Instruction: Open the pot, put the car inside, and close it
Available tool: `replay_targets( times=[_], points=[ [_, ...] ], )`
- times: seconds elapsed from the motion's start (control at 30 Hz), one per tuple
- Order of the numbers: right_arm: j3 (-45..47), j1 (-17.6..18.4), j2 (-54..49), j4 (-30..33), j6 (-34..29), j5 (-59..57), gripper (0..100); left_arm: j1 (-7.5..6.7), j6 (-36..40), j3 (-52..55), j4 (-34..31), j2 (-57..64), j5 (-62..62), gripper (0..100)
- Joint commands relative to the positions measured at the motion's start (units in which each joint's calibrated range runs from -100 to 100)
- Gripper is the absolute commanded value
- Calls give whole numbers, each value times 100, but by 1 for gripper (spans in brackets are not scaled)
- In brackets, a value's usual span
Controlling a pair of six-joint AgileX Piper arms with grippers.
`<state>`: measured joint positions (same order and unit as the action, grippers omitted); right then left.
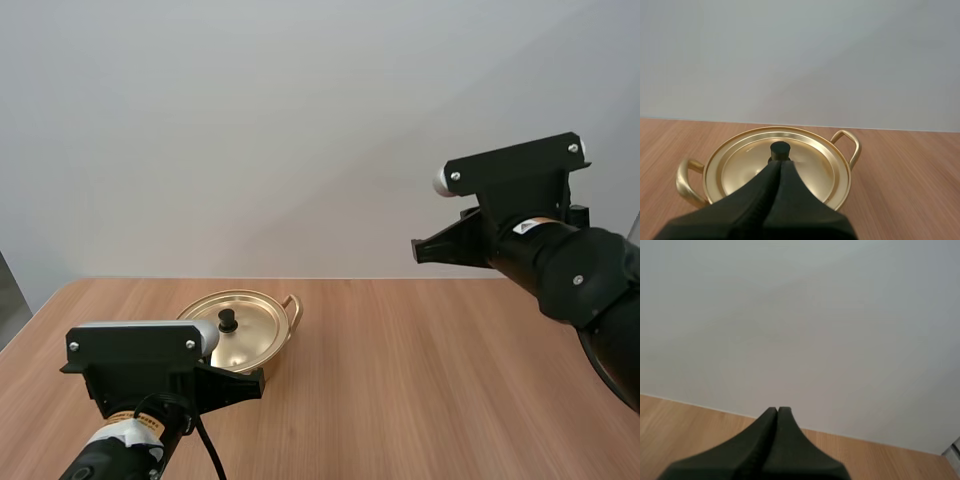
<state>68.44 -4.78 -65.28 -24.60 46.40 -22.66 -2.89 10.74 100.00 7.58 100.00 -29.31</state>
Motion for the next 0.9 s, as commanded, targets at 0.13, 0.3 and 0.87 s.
replay_targets(
  times=[0.13, 0.3, 0.87],
  points=[
    [940, -3, -12, 1182, -1237, 349, 0, -1, -2, 0, -9, 0, -4, 0],
    [1593, 125, -84, 1530, -1593, 544, 0, -1, -2, 0, -9, 0, -4, 0],
    [3156, 512, -1634, 2580, -3229, 3148, 0, -1, -2, 0, -9, 0, -4, 0]
  ],
)
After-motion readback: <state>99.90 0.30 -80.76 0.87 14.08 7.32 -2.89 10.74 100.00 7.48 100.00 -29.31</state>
